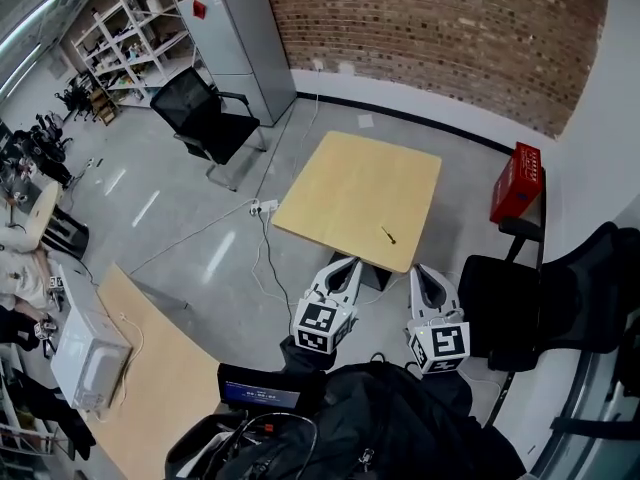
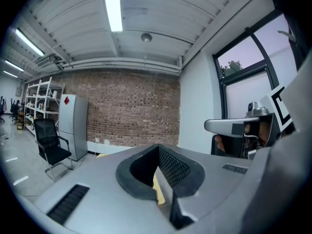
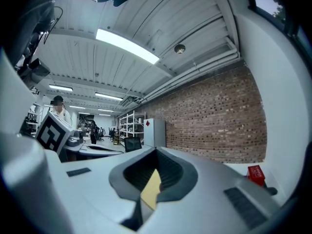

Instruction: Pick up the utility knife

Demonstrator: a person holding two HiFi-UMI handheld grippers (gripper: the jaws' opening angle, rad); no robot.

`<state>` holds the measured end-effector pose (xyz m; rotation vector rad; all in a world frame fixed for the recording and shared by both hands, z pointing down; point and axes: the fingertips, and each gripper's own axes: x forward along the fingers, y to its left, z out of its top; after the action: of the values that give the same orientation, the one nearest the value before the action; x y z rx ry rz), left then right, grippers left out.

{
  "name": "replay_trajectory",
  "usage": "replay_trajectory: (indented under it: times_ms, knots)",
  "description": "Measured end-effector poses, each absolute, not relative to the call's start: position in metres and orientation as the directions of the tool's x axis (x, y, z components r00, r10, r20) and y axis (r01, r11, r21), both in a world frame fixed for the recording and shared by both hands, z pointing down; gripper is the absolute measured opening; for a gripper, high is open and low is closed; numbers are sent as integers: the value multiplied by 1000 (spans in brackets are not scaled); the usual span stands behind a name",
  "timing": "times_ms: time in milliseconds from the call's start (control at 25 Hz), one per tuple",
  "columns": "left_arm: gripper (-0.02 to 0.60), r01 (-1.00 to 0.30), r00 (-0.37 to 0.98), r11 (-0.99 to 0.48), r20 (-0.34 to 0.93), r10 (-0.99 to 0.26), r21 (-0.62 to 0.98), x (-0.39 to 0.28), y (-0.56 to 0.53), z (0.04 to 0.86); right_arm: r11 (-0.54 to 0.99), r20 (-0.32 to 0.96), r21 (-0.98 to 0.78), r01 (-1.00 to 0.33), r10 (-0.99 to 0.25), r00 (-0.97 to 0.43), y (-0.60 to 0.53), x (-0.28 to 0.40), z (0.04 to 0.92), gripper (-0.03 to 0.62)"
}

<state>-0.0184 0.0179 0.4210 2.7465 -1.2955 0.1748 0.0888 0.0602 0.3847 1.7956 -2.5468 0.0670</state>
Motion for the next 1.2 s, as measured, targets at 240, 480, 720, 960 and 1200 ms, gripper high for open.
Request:
replay_trajectory:
  times_ms: [240,480,720,960,1200]
  knots:
    - [0,-779,623,-625,162,-765,41,1,4,427,362,60,-36,-932,-930,-363,46,102,393,3]
    - [0,-789,609,-612,194,-769,53,7,-9,440,381,87,-58,-923,-919,-385,30,106,406,3]
    - [0,-794,602,-604,223,-767,71,2,-26,454,392,122,-71,-917,-909,-398,9,99,419,4]
    - [0,-778,625,-623,210,-752,87,-1,-62,456,364,126,-51,-930,-921,-368,-22,95,420,4]
    - [0,-749,660,-656,201,-724,93,0,-113,451,329,126,-34,-944,-935,-331,-70,92,413,3]
